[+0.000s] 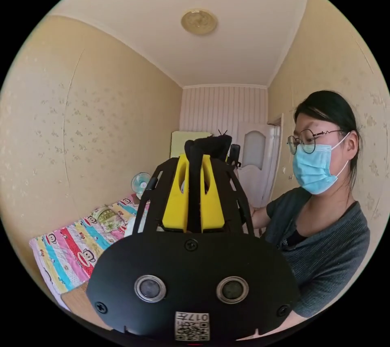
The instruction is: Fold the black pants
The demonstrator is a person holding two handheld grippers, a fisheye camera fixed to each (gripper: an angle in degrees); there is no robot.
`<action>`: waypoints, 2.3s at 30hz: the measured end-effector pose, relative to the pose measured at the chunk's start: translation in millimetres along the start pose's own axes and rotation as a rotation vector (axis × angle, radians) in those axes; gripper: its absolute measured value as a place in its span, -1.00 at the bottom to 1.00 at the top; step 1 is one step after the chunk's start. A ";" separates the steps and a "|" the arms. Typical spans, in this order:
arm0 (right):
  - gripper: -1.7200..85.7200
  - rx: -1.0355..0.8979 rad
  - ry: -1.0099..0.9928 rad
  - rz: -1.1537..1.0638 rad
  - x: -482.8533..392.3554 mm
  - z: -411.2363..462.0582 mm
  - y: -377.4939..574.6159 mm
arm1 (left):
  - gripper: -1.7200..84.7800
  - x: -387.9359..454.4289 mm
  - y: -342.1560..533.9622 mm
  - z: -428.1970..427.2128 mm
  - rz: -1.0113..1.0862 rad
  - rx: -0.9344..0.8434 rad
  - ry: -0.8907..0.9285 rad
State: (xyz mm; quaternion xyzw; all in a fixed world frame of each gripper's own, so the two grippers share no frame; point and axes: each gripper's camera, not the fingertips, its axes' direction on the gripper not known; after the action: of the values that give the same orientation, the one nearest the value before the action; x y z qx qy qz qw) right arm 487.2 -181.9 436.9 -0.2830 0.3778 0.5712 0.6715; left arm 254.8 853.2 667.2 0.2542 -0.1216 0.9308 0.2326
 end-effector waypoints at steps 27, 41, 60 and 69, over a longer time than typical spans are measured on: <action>-0.91 -0.454 0.579 0.798 647.1 173.1 169.2 | -0.79 -684.9 181.5 131.0 -0.631 -0.181 -0.590; -0.90 -0.925 0.009 1.509 494.9 174.6 593.8 | -0.66 -600.5 724.8 -16.6 -1.210 -1.053 -0.387; -0.71 -0.921 0.396 1.308 562.0 107.6 515.5 | -0.98 -644.4 731.2 -253.0 -1.494 -0.584 0.321; -0.65 -1.002 0.428 1.313 622.1 96.2 535.1 | -0.98 -611.6 816.6 -374.6 -1.866 -0.921 -0.385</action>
State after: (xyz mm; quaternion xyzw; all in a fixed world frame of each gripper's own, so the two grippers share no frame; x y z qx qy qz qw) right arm 18.5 340.5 1.0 -0.3721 0.2868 0.8786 -0.0861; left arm 160.8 51.3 -60.3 0.2777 -0.2541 0.1913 0.9065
